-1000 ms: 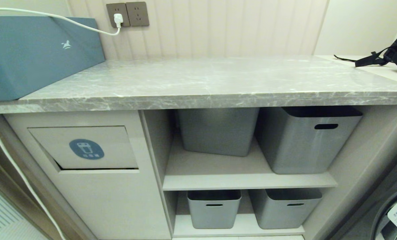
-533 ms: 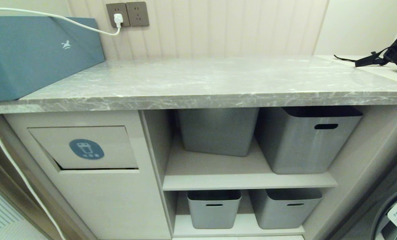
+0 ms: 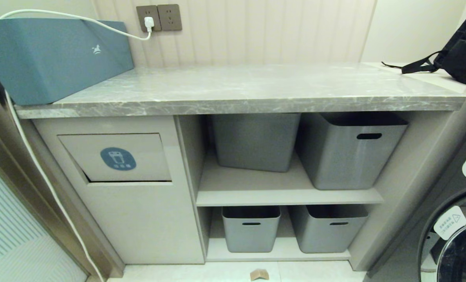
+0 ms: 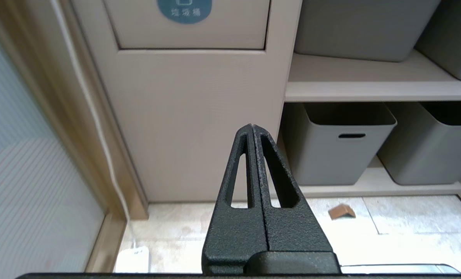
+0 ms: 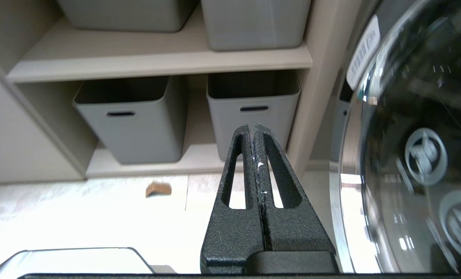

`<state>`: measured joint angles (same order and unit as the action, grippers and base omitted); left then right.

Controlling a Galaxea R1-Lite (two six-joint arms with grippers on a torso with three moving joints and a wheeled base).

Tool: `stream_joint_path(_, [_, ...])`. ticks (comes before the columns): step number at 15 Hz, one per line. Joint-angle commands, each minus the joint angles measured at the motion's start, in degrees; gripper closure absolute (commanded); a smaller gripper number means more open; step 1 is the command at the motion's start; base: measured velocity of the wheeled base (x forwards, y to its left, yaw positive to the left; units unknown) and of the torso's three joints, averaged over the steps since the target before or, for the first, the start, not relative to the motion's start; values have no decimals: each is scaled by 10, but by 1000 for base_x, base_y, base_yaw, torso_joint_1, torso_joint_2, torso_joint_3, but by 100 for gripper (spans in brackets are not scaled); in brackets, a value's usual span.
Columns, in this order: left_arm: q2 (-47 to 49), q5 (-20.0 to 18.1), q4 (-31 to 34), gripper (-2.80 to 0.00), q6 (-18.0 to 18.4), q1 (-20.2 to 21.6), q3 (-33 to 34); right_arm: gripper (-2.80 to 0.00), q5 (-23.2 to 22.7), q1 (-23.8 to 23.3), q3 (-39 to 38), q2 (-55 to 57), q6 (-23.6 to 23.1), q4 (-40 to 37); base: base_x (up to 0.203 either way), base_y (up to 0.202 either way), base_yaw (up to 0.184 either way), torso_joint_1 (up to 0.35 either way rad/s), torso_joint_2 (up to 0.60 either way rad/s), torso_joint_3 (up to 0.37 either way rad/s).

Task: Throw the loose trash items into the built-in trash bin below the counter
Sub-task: Pick up the garbage

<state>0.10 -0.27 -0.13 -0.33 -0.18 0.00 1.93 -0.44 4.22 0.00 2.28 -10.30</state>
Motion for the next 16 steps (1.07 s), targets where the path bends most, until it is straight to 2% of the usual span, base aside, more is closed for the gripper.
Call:
stream_joint_path(1, [1, 1, 0, 0, 0, 0, 2, 0, 0, 0, 0, 1, 0, -1, -194, 0, 2, -2, 7, 7])
stream_joint_path(14, [1, 1, 0, 0, -1, -1, 2, 0, 0, 0, 0, 1, 0, -1, -192, 0, 1, 3, 2, 2])
stream_joint_path(16, [1, 0, 1, 0, 0, 0, 2, 0, 0, 0, 0, 1, 0, -1, -100, 0, -6, 5, 3, 2])
